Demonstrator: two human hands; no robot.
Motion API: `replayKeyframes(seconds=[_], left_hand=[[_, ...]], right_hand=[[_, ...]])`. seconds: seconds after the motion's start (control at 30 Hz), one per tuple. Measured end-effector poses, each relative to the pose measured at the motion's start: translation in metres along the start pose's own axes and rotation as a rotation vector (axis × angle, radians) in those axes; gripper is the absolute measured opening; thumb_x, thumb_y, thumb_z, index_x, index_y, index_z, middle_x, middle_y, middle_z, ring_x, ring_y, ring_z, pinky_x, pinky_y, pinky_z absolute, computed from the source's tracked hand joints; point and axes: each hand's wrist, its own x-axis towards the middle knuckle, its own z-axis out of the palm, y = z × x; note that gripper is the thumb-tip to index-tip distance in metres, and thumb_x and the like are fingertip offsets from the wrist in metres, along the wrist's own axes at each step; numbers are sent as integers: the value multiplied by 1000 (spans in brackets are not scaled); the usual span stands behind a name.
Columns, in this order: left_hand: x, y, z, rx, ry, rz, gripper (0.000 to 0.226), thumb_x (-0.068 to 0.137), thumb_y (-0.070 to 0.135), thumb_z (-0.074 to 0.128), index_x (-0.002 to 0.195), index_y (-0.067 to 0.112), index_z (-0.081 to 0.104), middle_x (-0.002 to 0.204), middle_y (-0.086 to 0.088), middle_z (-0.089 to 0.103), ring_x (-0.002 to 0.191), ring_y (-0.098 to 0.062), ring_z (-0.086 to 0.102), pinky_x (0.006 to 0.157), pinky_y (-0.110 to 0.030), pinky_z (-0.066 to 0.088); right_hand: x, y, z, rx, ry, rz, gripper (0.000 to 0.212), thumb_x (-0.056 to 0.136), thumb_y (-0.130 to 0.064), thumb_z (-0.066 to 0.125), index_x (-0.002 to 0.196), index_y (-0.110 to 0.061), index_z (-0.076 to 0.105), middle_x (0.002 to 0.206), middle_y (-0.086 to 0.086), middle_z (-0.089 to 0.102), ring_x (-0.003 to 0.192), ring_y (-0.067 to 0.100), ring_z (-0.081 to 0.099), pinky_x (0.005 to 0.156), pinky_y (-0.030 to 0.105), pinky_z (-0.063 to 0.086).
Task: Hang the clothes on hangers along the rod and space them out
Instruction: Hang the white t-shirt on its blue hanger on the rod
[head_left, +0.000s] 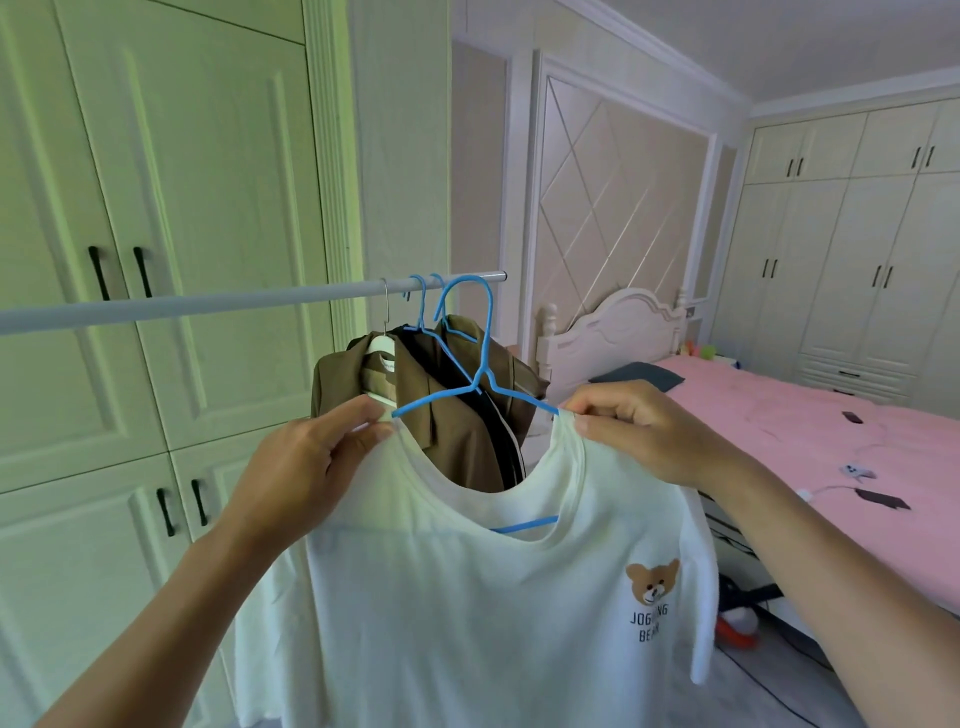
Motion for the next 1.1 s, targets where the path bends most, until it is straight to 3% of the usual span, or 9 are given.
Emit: replayKeyframes(seconds=[0.13,0.23,0.4,0.5,0.67,0.83,0.9,1.0,1.1], left_hand=[[3,-1,3,-36,-39,-15,19,99,48,51,92,33,60,59,19,50,52,-14,42,48,-19,34],[2,-7,5,-105,-104,-27,23,99,51,48,93,31,59,57,10,45,51,-15,38,47,-19,30],[-6,-22,5,-57,-109,-50,34,97,61,43,88,31,54,57,2,46,51,-16,41,48,-24,35],[-9,-29,4,-73,-116,-65,36,94,65,40,83,33,50,59,-3,48,49,-14,40,48,-24,34],[-4,-21,2,-31,-127,-41,33,94,65,38,89,36,53,64,4,56,55,-17,51,53,-30,43],[5,3,0,303,4,102,31,96,58,41,102,31,54,72,12,67,57,-27,66,48,-29,47],[11,7,3,351,-1,128,32,99,53,39,101,27,57,71,11,66,54,-26,64,44,-27,43],[13,4,9,442,19,147,34,102,43,36,91,20,58,64,5,63,46,-31,59,42,-23,30],[14,-1,11,364,40,114,30,103,38,36,89,18,54,59,4,55,45,-34,53,43,-23,22]], right_hand=[[2,0,-2,-107,3,3,23,104,-22,58,84,-12,64,62,-6,39,58,8,33,56,19,30],[3,0,1,-143,44,-8,22,105,-20,56,85,-12,63,63,-12,41,58,4,37,57,15,33],[3,5,2,-163,134,0,18,104,-23,56,90,-17,65,69,-8,53,63,6,46,63,15,38],[1,12,-1,-164,139,22,18,105,-25,55,94,-17,67,79,7,62,71,22,54,68,28,45],[-2,12,-1,-110,112,17,19,105,-21,56,88,-24,65,69,-14,52,63,2,46,63,14,37],[0,12,-2,-118,108,7,18,104,-24,56,90,-20,67,66,-4,49,62,3,42,61,18,35],[2,10,-1,-125,86,-1,17,104,-25,57,91,-21,68,67,0,48,62,4,42,60,20,35],[2,5,-2,-132,65,-4,20,104,-26,58,88,-21,67,64,-10,43,59,4,39,58,19,32],[0,5,-6,-156,47,12,23,105,-27,56,84,-22,63,64,-10,43,58,3,38,57,19,31]])
